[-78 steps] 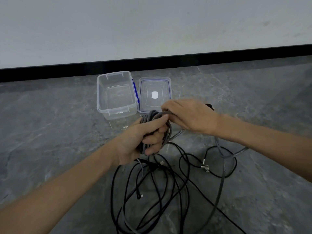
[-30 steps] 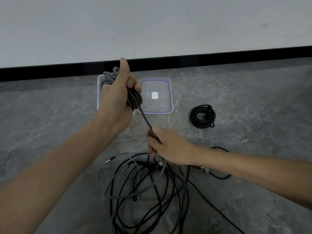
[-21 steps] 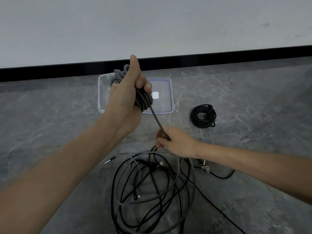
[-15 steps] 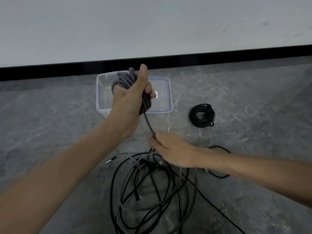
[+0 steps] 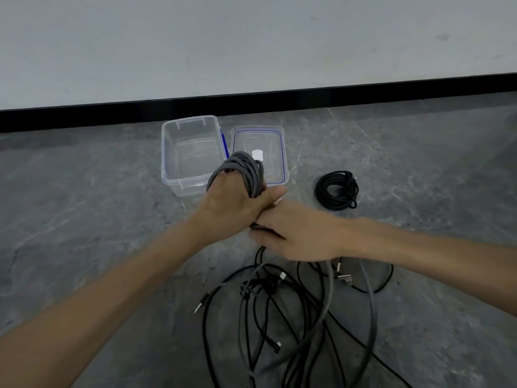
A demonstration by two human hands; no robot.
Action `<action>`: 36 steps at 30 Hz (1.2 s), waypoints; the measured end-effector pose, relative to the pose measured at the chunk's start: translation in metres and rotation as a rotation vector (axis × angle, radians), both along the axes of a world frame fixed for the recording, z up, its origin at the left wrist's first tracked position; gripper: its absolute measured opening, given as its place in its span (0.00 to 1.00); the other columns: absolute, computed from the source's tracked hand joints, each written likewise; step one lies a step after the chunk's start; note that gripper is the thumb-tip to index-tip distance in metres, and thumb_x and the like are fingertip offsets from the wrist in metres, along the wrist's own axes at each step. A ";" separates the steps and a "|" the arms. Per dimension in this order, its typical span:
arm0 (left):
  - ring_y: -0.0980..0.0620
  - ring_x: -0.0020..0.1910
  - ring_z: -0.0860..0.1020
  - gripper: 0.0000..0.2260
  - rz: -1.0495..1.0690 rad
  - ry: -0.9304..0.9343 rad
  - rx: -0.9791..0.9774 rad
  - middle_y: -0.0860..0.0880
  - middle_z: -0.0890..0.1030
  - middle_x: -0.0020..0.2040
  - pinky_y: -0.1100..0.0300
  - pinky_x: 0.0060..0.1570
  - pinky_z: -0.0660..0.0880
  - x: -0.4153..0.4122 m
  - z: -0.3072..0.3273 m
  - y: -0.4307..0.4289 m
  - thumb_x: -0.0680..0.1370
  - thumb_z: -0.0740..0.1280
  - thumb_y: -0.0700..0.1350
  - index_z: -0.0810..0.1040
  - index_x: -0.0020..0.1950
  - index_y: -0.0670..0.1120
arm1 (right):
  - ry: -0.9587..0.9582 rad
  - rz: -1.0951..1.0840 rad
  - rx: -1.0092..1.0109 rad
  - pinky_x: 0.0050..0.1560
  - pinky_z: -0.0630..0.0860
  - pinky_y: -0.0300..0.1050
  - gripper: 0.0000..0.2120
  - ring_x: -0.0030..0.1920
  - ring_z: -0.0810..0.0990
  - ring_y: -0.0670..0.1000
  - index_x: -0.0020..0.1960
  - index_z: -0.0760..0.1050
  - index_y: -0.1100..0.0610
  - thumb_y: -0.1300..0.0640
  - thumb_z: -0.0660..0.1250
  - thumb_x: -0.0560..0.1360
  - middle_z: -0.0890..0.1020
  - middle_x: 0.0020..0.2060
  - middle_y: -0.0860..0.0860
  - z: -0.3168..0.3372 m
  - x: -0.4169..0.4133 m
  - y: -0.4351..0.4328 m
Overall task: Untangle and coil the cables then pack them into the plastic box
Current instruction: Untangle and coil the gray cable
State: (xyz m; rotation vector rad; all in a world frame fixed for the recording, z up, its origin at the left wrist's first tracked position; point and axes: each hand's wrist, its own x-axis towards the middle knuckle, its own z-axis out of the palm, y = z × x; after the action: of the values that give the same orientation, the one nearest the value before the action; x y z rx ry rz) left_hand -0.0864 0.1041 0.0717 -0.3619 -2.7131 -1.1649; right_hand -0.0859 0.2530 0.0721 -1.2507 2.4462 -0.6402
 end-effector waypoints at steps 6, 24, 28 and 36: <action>0.60 0.27 0.75 0.30 -0.144 -0.221 -0.075 0.53 0.77 0.24 0.71 0.36 0.69 0.011 -0.007 -0.019 0.75 0.52 0.66 0.78 0.28 0.46 | 0.093 0.009 0.031 0.35 0.70 0.39 0.08 0.30 0.73 0.44 0.50 0.78 0.52 0.54 0.60 0.81 0.74 0.29 0.45 0.013 -0.017 0.019; 0.46 0.33 0.76 0.09 -0.309 -0.514 0.160 0.50 0.79 0.30 0.57 0.34 0.73 0.018 0.006 -0.009 0.74 0.73 0.48 0.77 0.41 0.44 | 0.144 0.136 -0.107 0.36 0.70 0.35 0.09 0.31 0.75 0.45 0.47 0.80 0.57 0.56 0.62 0.79 0.78 0.31 0.46 0.027 -0.032 0.029; 0.40 0.40 0.79 0.12 -0.353 -0.593 0.178 0.48 0.82 0.32 0.43 0.44 0.75 0.021 0.011 -0.010 0.76 0.71 0.47 0.78 0.36 0.43 | 0.158 0.117 -0.187 0.37 0.72 0.39 0.10 0.33 0.76 0.46 0.47 0.79 0.57 0.54 0.62 0.79 0.79 0.33 0.48 0.027 -0.035 0.029; 0.51 0.36 0.78 0.04 -0.380 -0.803 0.672 0.43 0.84 0.38 0.60 0.39 0.73 0.030 0.013 -0.007 0.72 0.67 0.38 0.75 0.45 0.41 | 0.336 0.009 -0.314 0.38 0.69 0.33 0.15 0.37 0.73 0.45 0.44 0.77 0.63 0.51 0.62 0.78 0.78 0.36 0.52 0.016 -0.045 0.035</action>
State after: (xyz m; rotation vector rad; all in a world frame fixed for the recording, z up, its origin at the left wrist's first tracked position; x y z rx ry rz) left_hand -0.0564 0.0973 0.0842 -0.3620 -2.5997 -2.7005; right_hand -0.1311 0.2878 0.0886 -1.6017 2.6801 -0.9039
